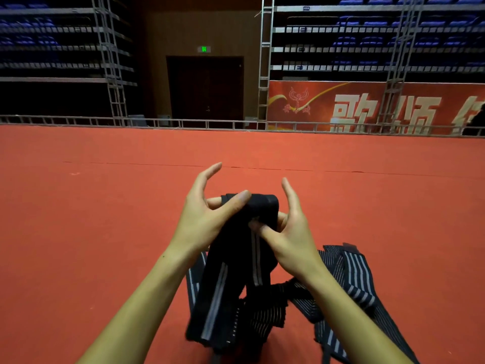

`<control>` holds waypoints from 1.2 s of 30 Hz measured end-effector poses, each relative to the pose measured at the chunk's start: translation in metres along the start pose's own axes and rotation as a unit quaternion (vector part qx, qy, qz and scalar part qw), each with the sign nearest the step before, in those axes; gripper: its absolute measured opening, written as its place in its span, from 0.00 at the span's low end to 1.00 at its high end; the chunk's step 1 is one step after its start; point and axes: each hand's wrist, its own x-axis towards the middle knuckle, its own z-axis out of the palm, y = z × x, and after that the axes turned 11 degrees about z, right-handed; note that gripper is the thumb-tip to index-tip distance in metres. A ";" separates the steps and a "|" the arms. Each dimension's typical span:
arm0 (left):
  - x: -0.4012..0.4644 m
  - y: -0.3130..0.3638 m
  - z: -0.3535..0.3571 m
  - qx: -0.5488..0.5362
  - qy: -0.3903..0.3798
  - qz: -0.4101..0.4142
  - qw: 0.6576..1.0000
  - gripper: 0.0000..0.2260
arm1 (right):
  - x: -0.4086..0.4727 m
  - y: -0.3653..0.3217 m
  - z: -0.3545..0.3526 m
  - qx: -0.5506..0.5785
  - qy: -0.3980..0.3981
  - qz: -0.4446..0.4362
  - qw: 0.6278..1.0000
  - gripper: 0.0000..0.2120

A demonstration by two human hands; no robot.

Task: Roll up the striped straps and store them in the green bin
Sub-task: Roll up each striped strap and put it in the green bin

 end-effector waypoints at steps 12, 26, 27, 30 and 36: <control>0.030 0.004 -0.022 -0.018 0.112 0.151 0.982 0.46 | -0.036 0.091 -0.002 -0.063 -0.109 0.061 0.990 0.60; 0.042 0.013 -0.030 -0.053 0.112 0.128 0.984 0.46 | -0.030 0.064 -0.008 -0.099 0.000 -0.014 0.995 0.38; 0.042 0.013 -0.027 -0.056 0.110 0.126 0.984 0.45 | -0.030 0.054 -0.004 -0.074 -0.010 -0.016 0.997 0.41; 0.041 0.015 -0.021 -0.073 0.114 0.127 0.983 0.44 | -0.028 0.046 0.008 -0.068 -0.053 -0.011 0.996 0.59; 0.043 0.020 -0.018 -0.097 0.114 0.132 0.980 0.43 | -0.021 0.066 0.029 -0.085 -0.060 -0.013 0.994 0.68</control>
